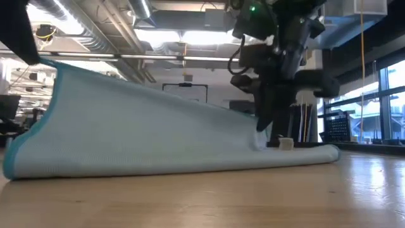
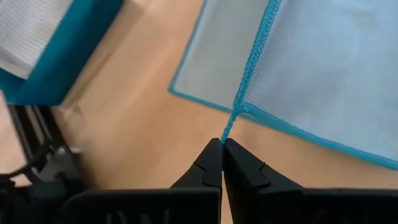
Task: Fold microfiber towels
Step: Fold the light blue towel
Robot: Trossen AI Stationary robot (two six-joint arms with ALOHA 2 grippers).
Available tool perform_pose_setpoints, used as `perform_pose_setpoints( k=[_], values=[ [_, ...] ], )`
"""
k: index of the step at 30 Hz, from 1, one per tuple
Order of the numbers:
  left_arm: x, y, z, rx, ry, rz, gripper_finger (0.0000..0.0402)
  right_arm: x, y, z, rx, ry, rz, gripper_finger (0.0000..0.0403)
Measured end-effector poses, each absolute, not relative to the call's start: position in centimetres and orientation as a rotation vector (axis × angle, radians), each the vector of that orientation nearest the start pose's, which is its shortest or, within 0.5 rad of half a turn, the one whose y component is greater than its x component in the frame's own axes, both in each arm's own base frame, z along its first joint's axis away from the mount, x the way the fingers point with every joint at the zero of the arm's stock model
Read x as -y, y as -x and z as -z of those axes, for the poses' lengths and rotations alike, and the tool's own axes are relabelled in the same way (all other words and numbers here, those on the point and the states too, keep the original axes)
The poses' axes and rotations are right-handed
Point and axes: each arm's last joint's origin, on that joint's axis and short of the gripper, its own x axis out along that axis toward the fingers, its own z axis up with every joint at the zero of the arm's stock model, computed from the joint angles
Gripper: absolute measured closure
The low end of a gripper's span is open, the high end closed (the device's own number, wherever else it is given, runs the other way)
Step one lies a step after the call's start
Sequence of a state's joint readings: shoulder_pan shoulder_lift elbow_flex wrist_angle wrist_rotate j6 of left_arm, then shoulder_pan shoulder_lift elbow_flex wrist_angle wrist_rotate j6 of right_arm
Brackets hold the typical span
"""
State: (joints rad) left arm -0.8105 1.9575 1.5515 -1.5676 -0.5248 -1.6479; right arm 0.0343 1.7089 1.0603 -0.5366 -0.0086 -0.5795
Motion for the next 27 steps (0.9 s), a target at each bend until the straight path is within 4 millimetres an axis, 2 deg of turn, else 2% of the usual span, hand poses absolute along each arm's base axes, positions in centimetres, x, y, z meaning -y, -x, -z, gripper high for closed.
perform_pose_setpoints(
  k=[9,13,20,27],
  values=[
    [20.2,-23.7,-18.6,-1.169,0.011,-1.027,0.0401,0.3,-32.9,-17.9,-1.124,0.622,-0.256,0.0395],
    [19.8,-23.5,-17.4,-1.173,0.006,-1.037,0.0402,1.1,-33.1,-18.0,-1.107,0.631,-0.213,0.0395],
    [19.3,-23.0,-16.5,-1.154,0.006,-1.063,0.0402,2.9,-33.4,-18.2,-1.078,0.614,-0.160,0.0395],
    [18.5,-22.6,-14.7,-1.157,0.023,-1.072,0.0402,4.2,-33.5,-18.1,-1.040,0.526,-0.198,0.0394]
  ],
)
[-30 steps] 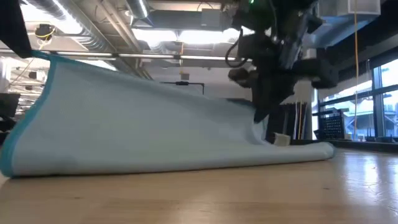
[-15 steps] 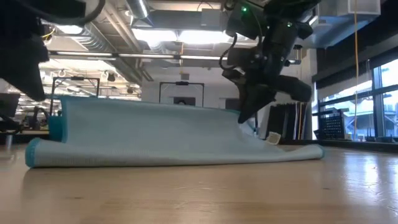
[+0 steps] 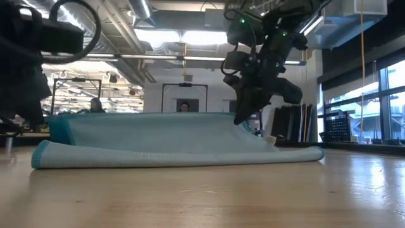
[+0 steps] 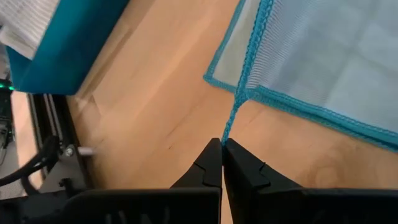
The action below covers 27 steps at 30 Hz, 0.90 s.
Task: Fold microfiber towels
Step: Fold the light blue towel
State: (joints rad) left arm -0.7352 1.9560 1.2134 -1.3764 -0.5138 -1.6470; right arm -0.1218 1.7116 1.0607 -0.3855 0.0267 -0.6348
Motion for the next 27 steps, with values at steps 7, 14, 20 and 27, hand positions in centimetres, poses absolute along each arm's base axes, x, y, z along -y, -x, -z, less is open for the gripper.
perform_pose_setpoints(
  k=[7,14,20,27],
  values=[
    [17.9,-22.3,-13.9,-1.138,0.007,-1.083,0.0401,4.6,-33.6,-17.0,-1.072,0.505,-0.211,0.0381],
    [17.3,-22.5,-14.1,-1.114,-0.026,-1.116,0.0378,4.9,-33.8,-15.5,-1.152,0.539,-0.146,0.0353],
    [16.6,-22.5,-14.3,-1.145,-0.045,-1.157,0.0328,5.1,-33.9,-15.5,-1.155,0.547,-0.099,0.0323],
    [16.8,-21.9,-14.7,-1.222,-0.059,-1.190,0.0303,5.3,-33.5,-15.9,-1.203,0.597,-0.012,0.0306]
  ],
)
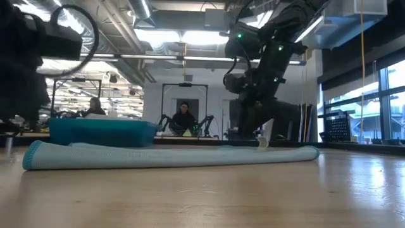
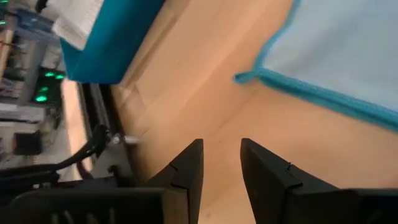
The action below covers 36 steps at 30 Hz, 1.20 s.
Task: Fold microfiber towels
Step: Fold the light blue towel
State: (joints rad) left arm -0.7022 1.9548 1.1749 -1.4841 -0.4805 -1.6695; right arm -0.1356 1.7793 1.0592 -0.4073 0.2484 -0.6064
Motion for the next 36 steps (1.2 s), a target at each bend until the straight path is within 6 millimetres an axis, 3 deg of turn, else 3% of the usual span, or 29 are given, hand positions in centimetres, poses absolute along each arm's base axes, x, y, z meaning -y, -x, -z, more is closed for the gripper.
perform_pose_setpoints(
  k=[4,10,15,20,24,31,36],
  values=[
    [19.1,-22.8,-16.1,-1.119,-0.050,-1.027,0.0304,4.2,-32.8,-17.5,-1.194,0.590,-0.033,0.0304],
    [24.6,-24.7,-18.7,-0.864,-0.158,-0.593,0.0305,0.7,-31.5,-21.1,-1.031,0.353,-0.303,0.0304],
    [26.3,-25.9,-18.6,-0.818,-0.063,-0.475,0.0305,-3.7,-30.2,-20.7,-1.073,0.332,-0.442,0.0304],
    [26.4,-26.9,-16.7,-0.913,-0.054,-0.441,0.0301,-7.6,-29.2,-19.4,-1.087,0.475,-0.392,0.0304],
    [26.1,-27.4,-15.1,-1.043,-0.125,-0.391,0.0288,-9.3,-28.6,-19.3,-1.099,0.524,-0.326,0.0304],
    [24.0,-27.2,-14.5,-1.217,-0.327,-0.416,0.0251,-10.3,-28.1,-19.2,-1.109,0.436,-0.230,0.0304],
    [24.0,-28.0,-14.4,-1.255,-0.310,-0.325,0.0221,-10.8,-27.5,-18.6,-1.123,0.389,-0.207,0.0304]
  ],
)
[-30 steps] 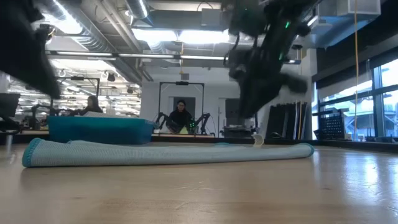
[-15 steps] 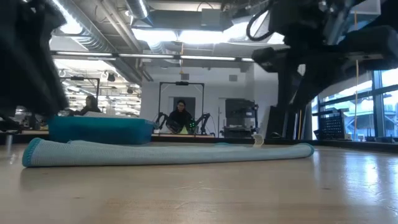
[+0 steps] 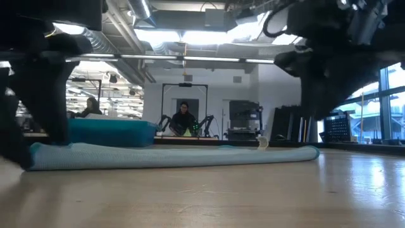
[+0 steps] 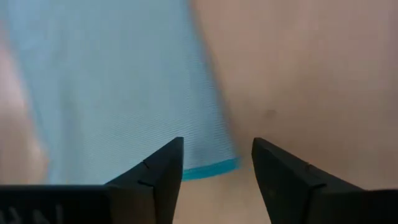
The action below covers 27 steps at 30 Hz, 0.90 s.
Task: Fold microfiber towels
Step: Fold the light blue towel
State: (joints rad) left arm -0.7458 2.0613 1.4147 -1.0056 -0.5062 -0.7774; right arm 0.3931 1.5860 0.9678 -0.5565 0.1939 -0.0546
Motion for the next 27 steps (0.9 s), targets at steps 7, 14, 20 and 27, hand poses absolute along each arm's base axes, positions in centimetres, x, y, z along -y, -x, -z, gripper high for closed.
perform_pose_setpoints(
  k=[7,14,20,27],
  values=[
    [23.7,-29.0,-14.3,-1.267,-0.246,-0.283,0.0203,-10.7,-26.5,-16.5,-1.130,0.397,-0.215,0.0304],
    [22.5,-29.4,-13.8,-1.295,-0.186,-0.296,0.0204,-10.5,-26.0,-15.4,-1.129,0.378,-0.206,0.0304],
    [22.3,-29.3,-13.5,-1.306,-0.134,-0.320,0.0203,-10.5,-26.1,-15.5,-1.109,0.384,-0.214,0.0304],
    [21.8,-29.3,-13.4,-1.368,-0.085,-0.343,0.0224,-10.7,-26.5,-15.6,-1.068,0.386,-0.224,0.0304]
  ],
)
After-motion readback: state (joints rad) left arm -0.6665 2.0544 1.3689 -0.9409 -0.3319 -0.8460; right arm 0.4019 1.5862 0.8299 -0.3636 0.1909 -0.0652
